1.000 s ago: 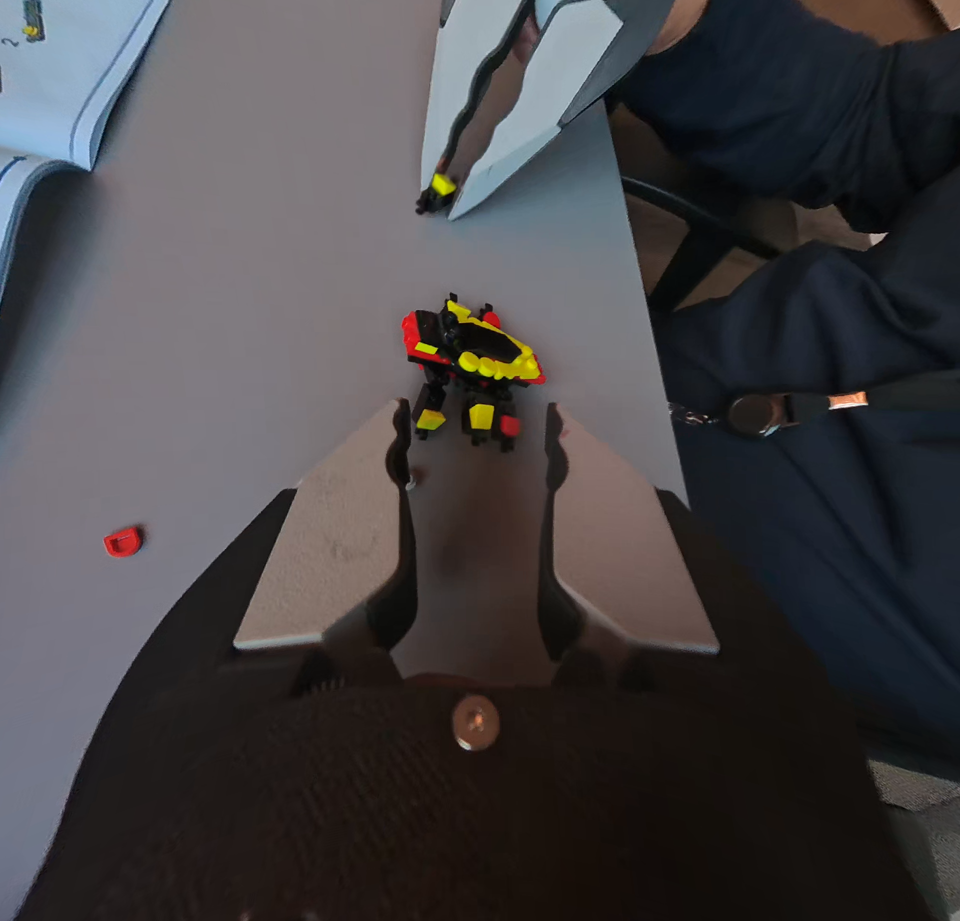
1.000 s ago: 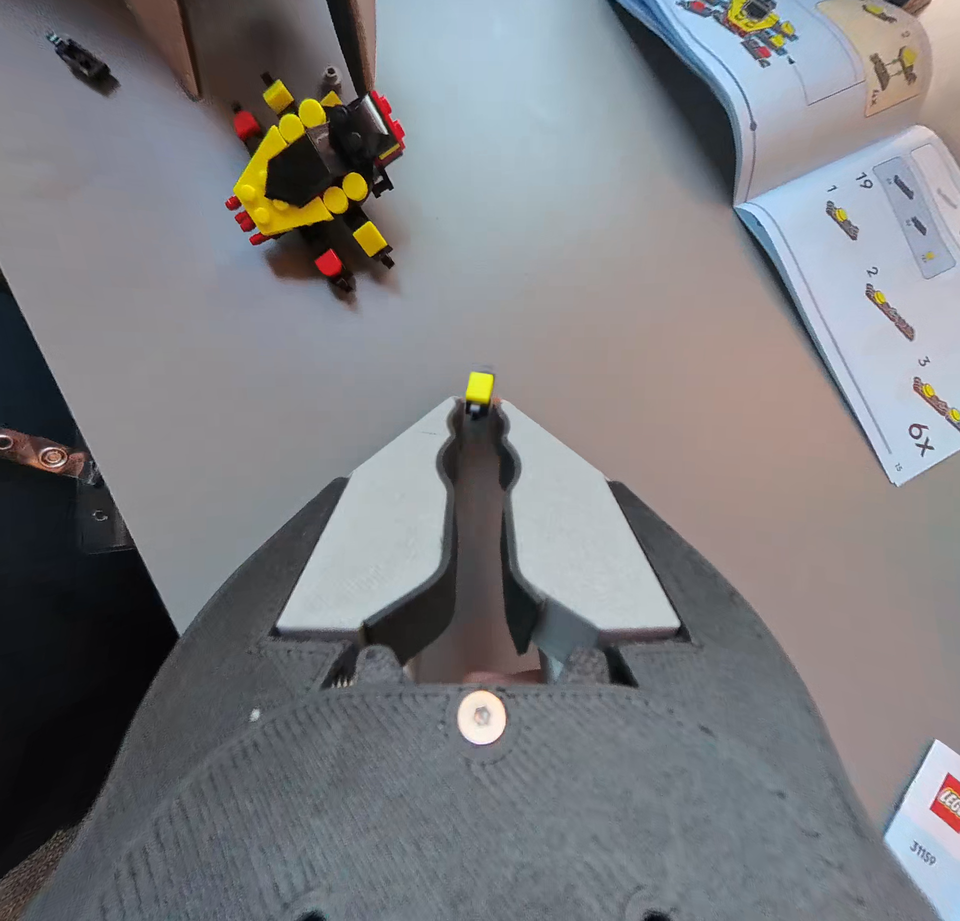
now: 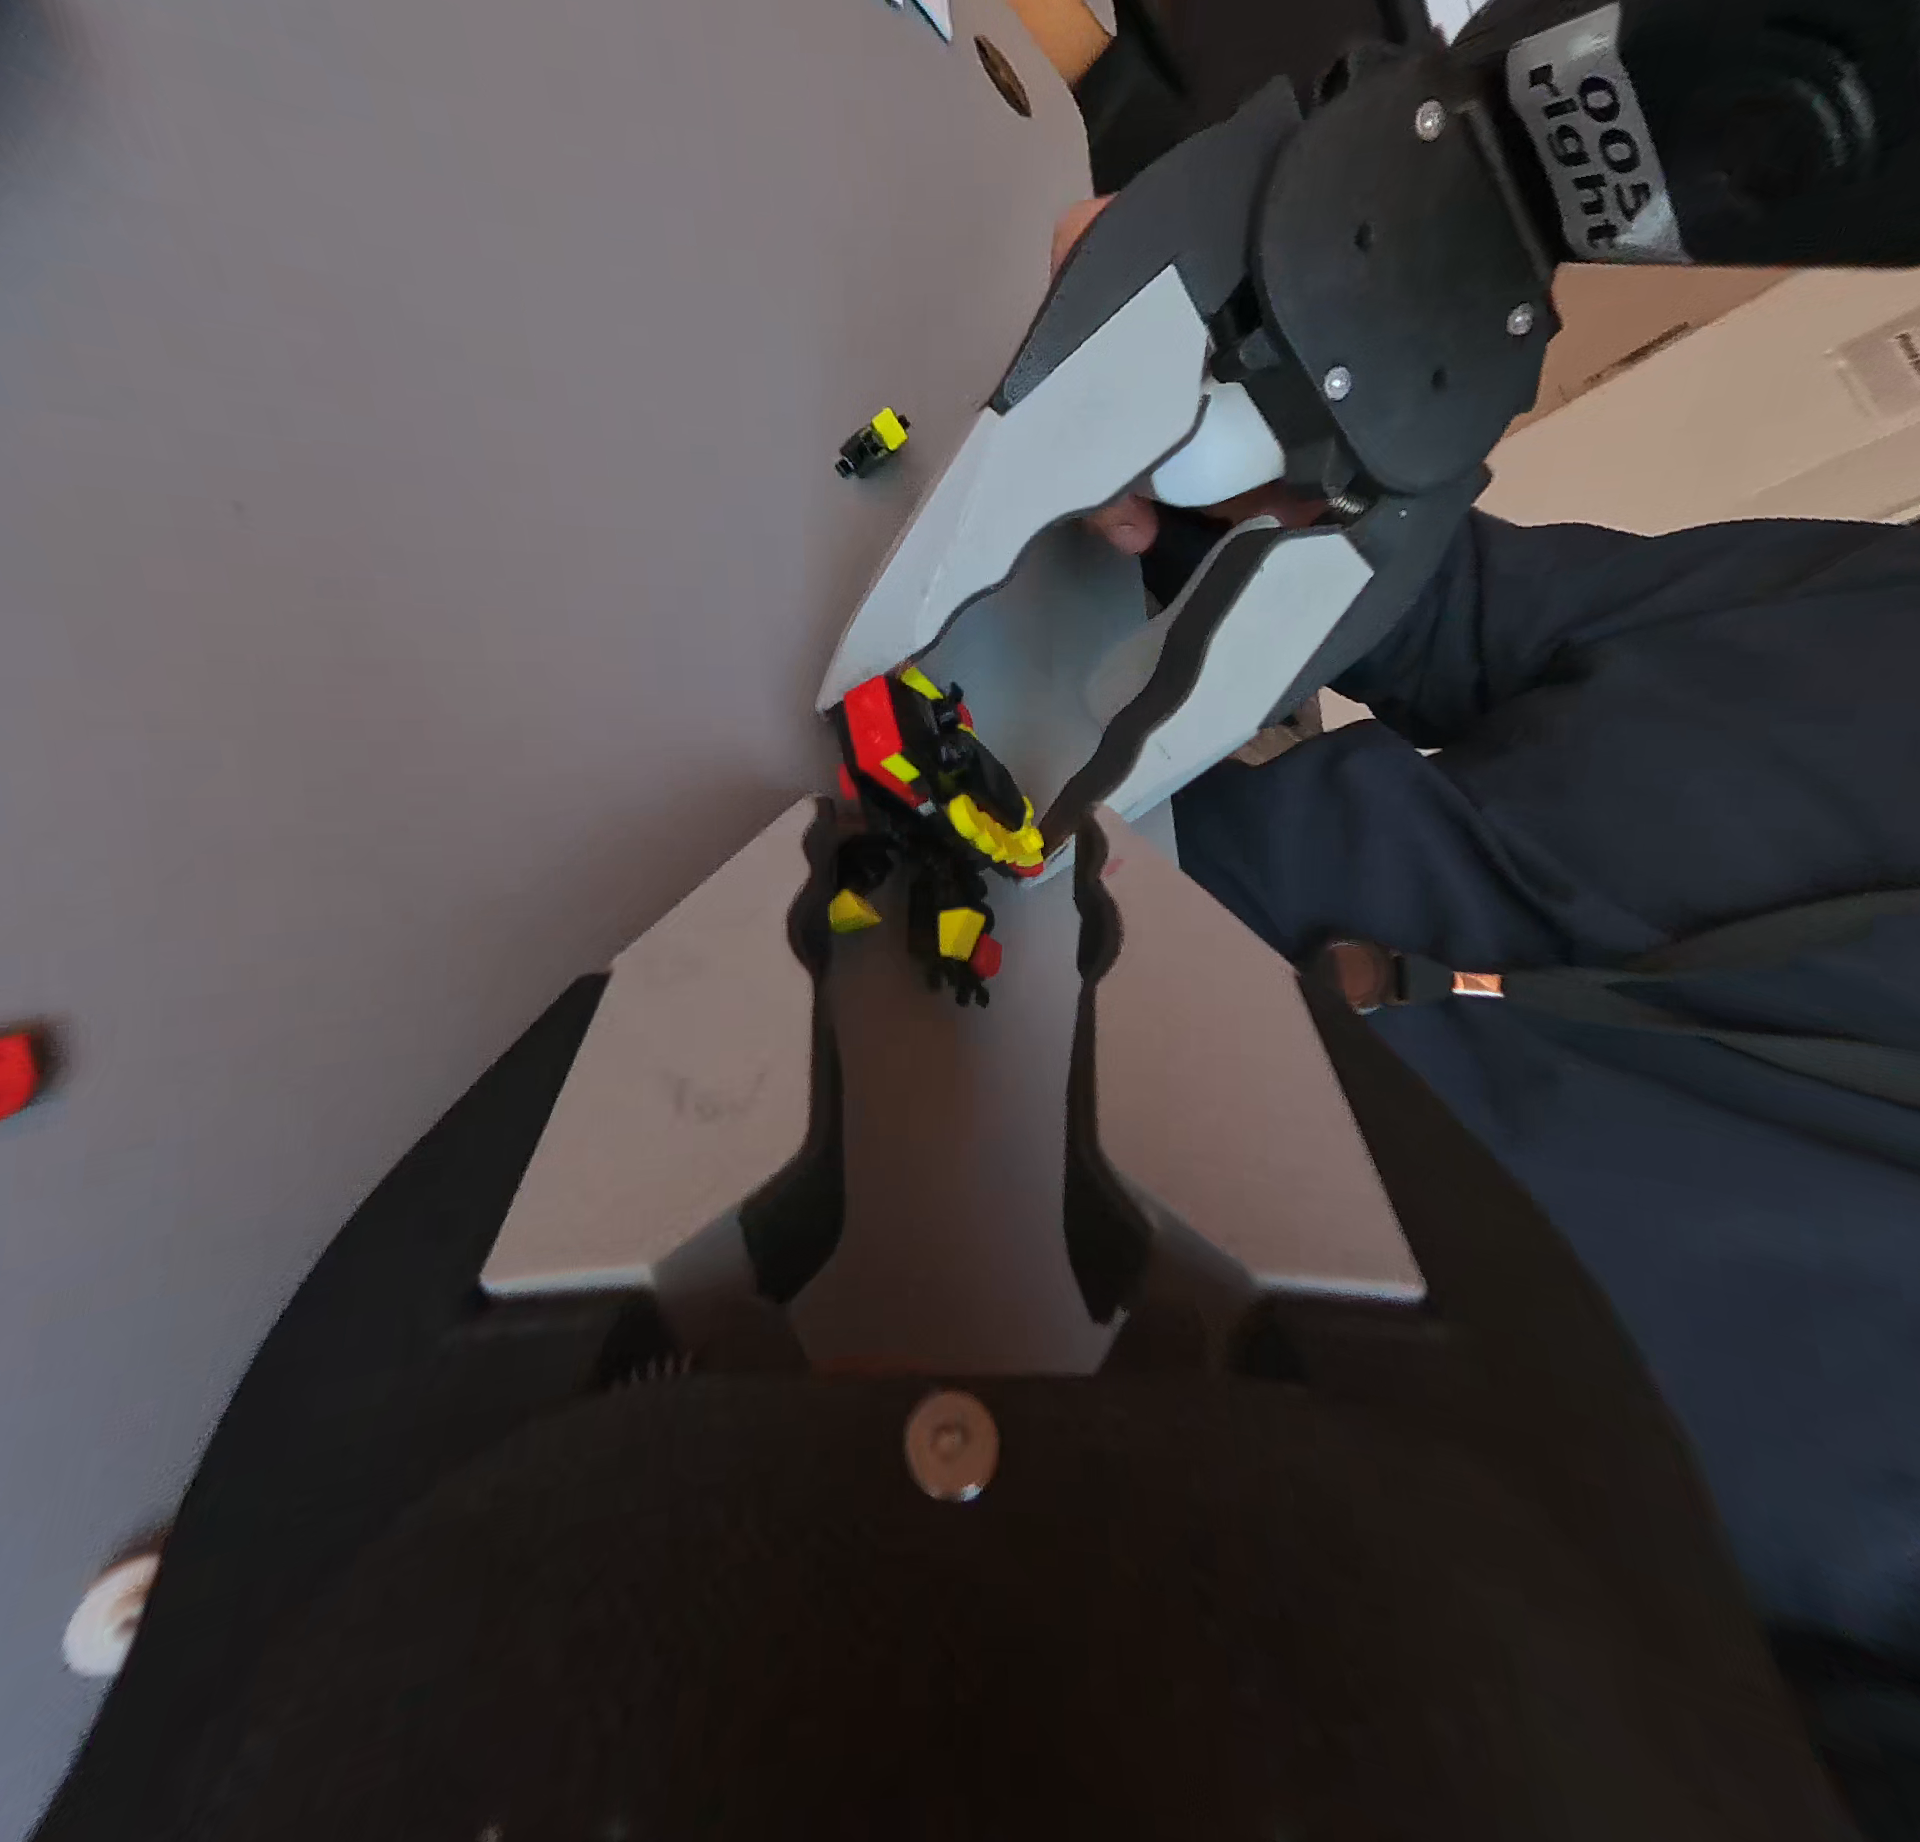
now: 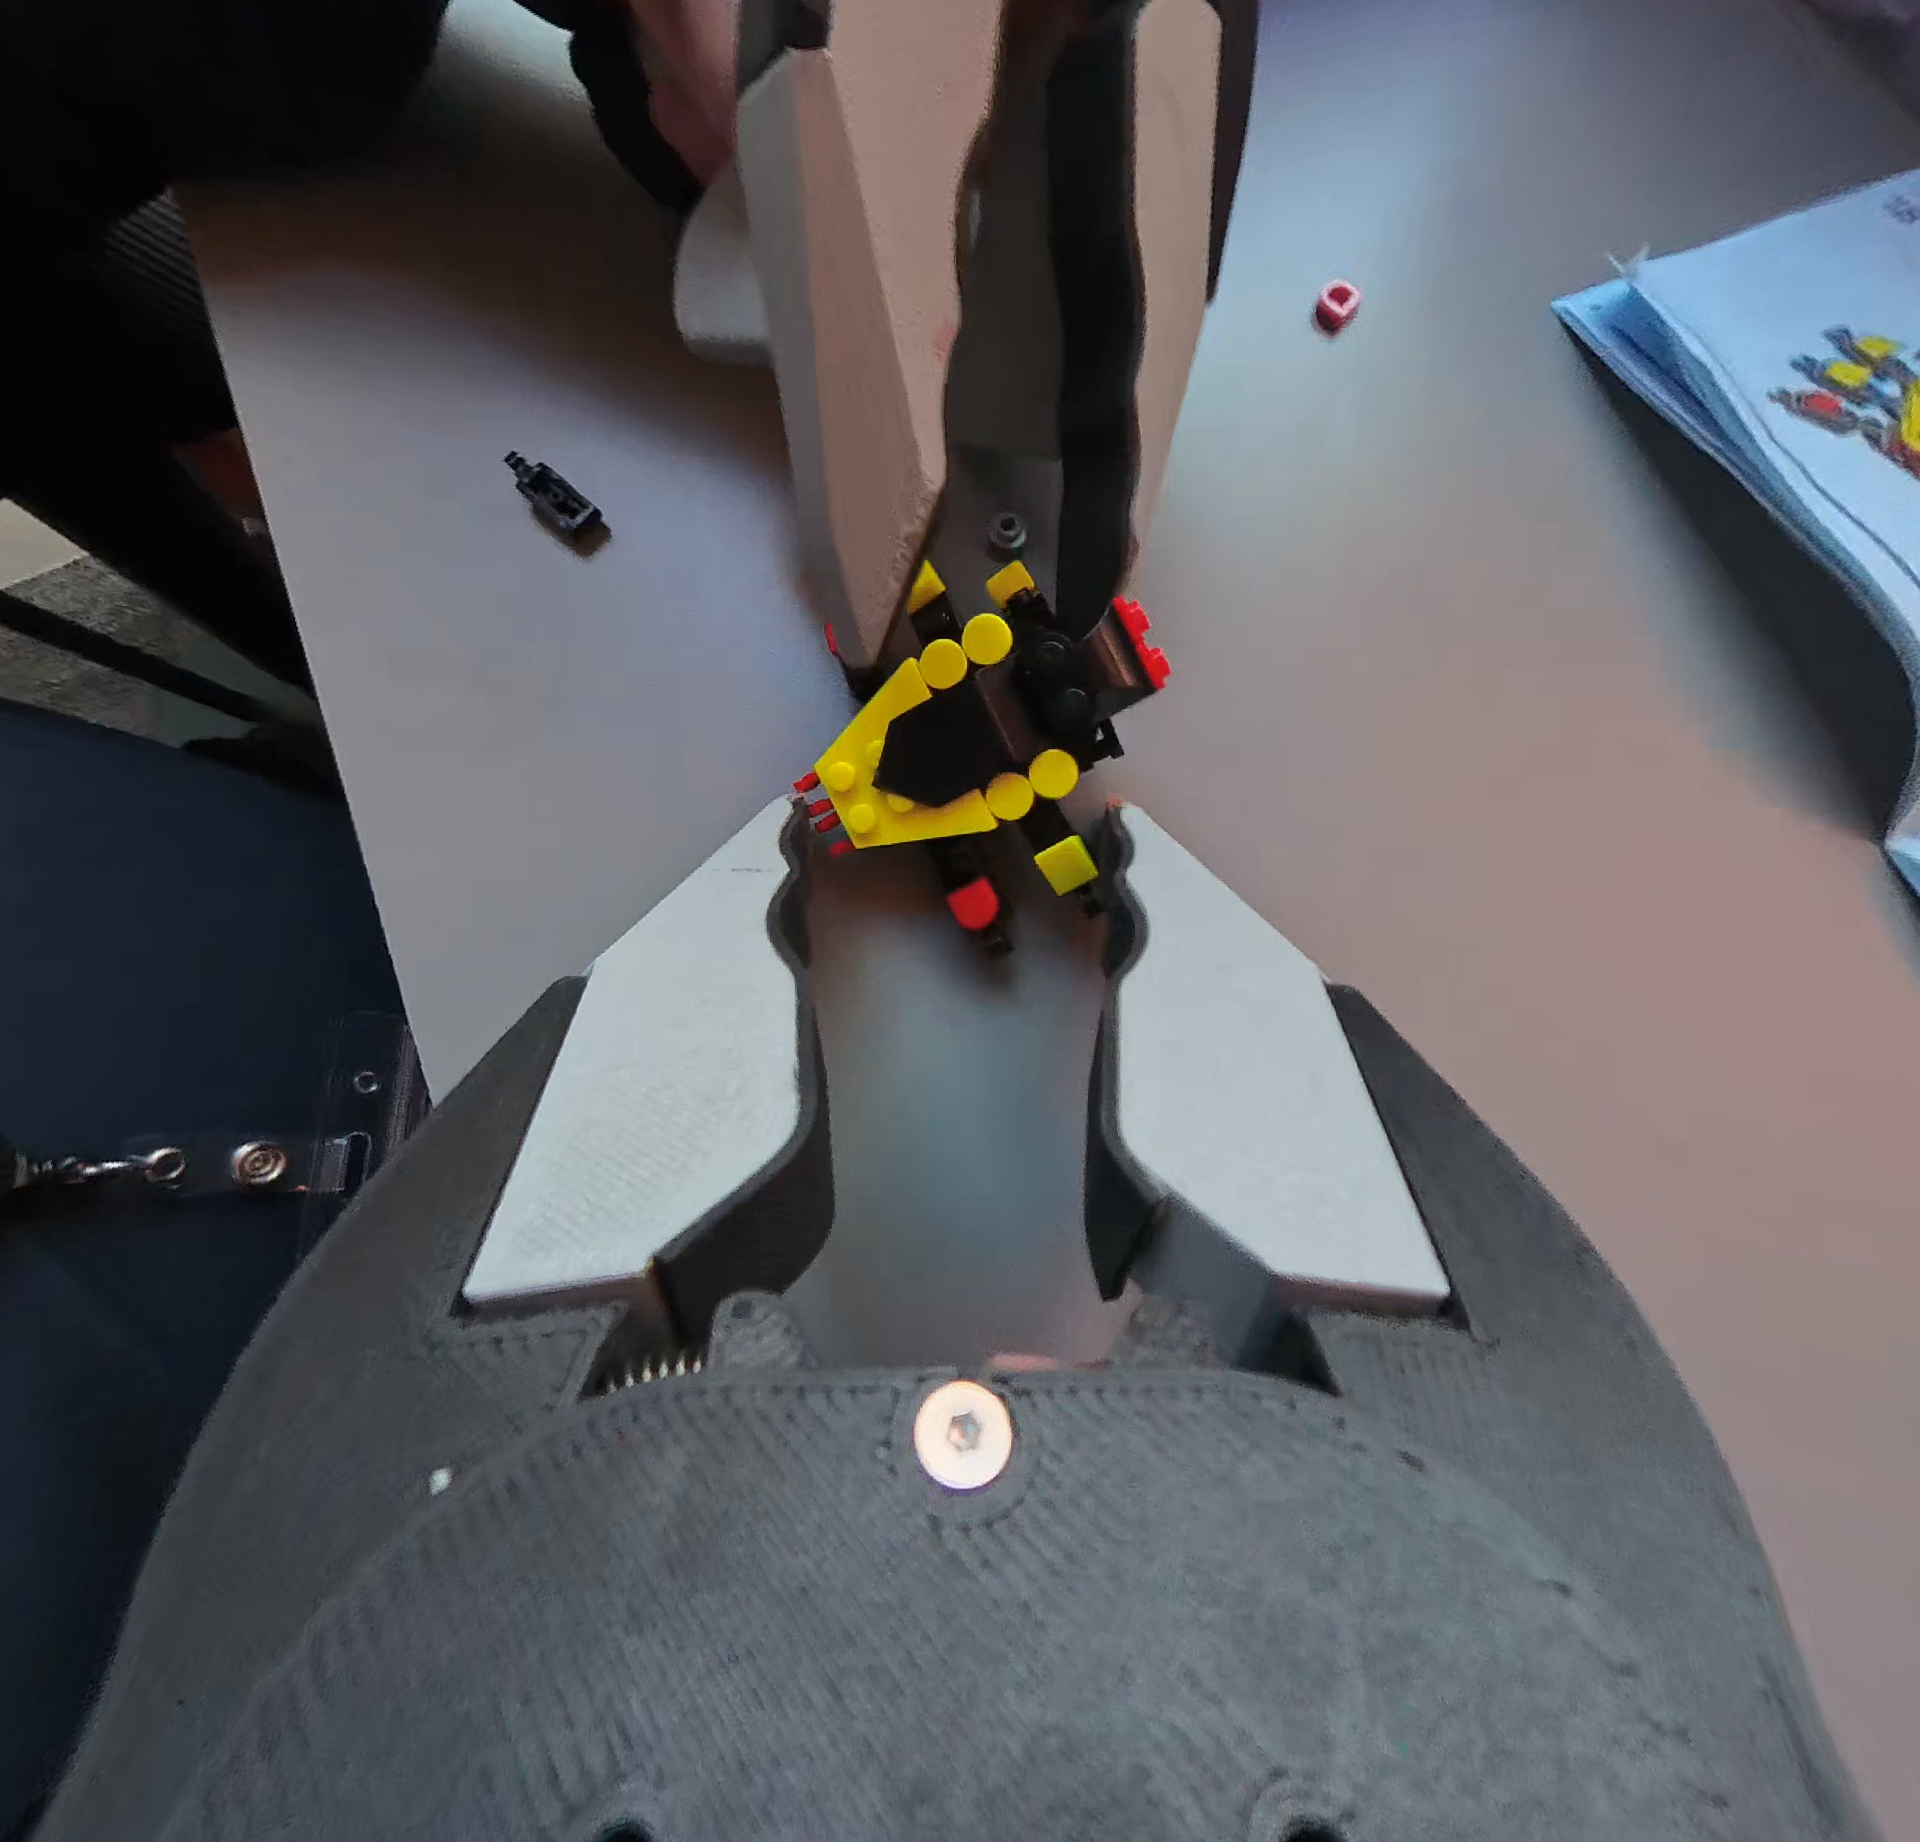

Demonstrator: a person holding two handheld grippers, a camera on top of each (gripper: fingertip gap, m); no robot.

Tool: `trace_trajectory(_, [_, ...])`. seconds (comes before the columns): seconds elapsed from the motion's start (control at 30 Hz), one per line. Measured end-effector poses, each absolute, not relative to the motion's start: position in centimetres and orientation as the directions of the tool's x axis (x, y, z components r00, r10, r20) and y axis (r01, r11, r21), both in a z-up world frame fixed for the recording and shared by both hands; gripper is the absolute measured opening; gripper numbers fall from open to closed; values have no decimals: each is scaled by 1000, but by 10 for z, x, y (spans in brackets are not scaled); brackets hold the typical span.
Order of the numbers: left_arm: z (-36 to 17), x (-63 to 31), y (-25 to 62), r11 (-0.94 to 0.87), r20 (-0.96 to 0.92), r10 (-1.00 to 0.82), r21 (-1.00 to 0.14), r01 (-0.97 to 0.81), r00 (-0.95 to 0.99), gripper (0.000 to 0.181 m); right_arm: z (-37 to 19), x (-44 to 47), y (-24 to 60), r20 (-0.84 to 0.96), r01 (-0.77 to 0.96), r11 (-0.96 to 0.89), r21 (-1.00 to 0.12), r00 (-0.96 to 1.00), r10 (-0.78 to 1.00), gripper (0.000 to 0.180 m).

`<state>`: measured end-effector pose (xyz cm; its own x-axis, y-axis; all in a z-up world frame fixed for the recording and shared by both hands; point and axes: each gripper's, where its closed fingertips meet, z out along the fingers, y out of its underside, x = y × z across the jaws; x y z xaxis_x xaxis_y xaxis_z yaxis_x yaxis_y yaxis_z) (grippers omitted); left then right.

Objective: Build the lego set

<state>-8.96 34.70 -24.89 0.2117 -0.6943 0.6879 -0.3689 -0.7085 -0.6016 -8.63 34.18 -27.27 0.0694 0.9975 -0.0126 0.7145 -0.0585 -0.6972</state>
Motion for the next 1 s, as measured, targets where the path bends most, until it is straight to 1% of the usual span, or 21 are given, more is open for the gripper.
trace_trajectory(0.03, [-249, -88, 345, -701, 686, -699, -603, -381, 201, 43, -272, -88, 341, 23, 710, -19, -704, 50, 998, 54])
trace_trajectory(0.07, [-250, -87, 343, -686, 672, -713, -611, -396, 199, 42, -271, -91, 338, 68, 702, 32, -712, 24, 997, 54])
trace_trajectory(0.1, [-251, -86, 343, -661, 640, -739, -628, -411, 209, 38, -270, -93, 337, 123, 694, 88, -715, 1, 992, 50])
trace_trajectory(0.13, [-252, -86, 343, -633, 605, -766, -647, -426, 218, 35, -269, -95, 336, 186, 687, 143, -713, -11, 982, 51])
trace_trajectory(0.17, [-251, -85, 343, -602, 571, -792, -670, -435, 216, 28, -267, -96, 336, 250, 681, 197, -705, -22, 968, 52])
trace_trajectory(0.23, [-246, -83, 343, -535, 496, -843, -726, -433, 210, 28, -263, -95, 338, 362, 676, 280, -682, -20, 932, 54])
trace_trajectory(0.3, [-242, -80, 342, -475, 434, -879, -765, -436, 196, 26, -260, -92, 338, 427, 667, 329, -669, -18, 904, 54])
trace_trajectory(0.4, [-241, -79, 344, -455, 406, -891, -780, -430, 204, 23, -253, -81, 342, 452, 657, 341, -672, 0, 892, 54])
trace_trajectory(0.53, [-232, -80, 346, -513, 482, -858, -780, -358, 180, 23, -232, -51, 359, 404, 638, 270, -721, 71, 912, 55])
trace_trajectory(0.63, [-224, -80, 350, -581, 559, -813, -764, -279, 163, 23, -228, -20, 376, 362, 675, 197, -711, 111, 925, 56])
trace_trajectory(0.7, [-219, -82, 355, -659, 642, -752, -723, -210, 149, 23, -238, 2, 385, 287, 724, 106, -682, 131, 949, 56])
trace_trajectory(0.73, [-217, -83, 359, -696, 682, -718, -698, -170, 141, 23, -247, 11, 385, 228, 749, 56, -660, 129, 965, 54])
trace_trajectory(0.83, [-209, -86, 364, -750, 743, -661, -655, -86, 103, 23, -272, 26, 379, 86, 800, -50, -597, 126, 988, 49])
trace_trajectory(0.93, [-208, -86, 366, -761, 755, -649, -645, -70, 96, 23, -274, 17, 376, 16, 773, -102, -626, 143, 990, 42])
trace_trajectory(1.0, [-209, -84, 364, -743, 736, -669, -663, -87, 101, 23, -276, 14, 380, 21, 774, -110, -623, 158, 987, 42])
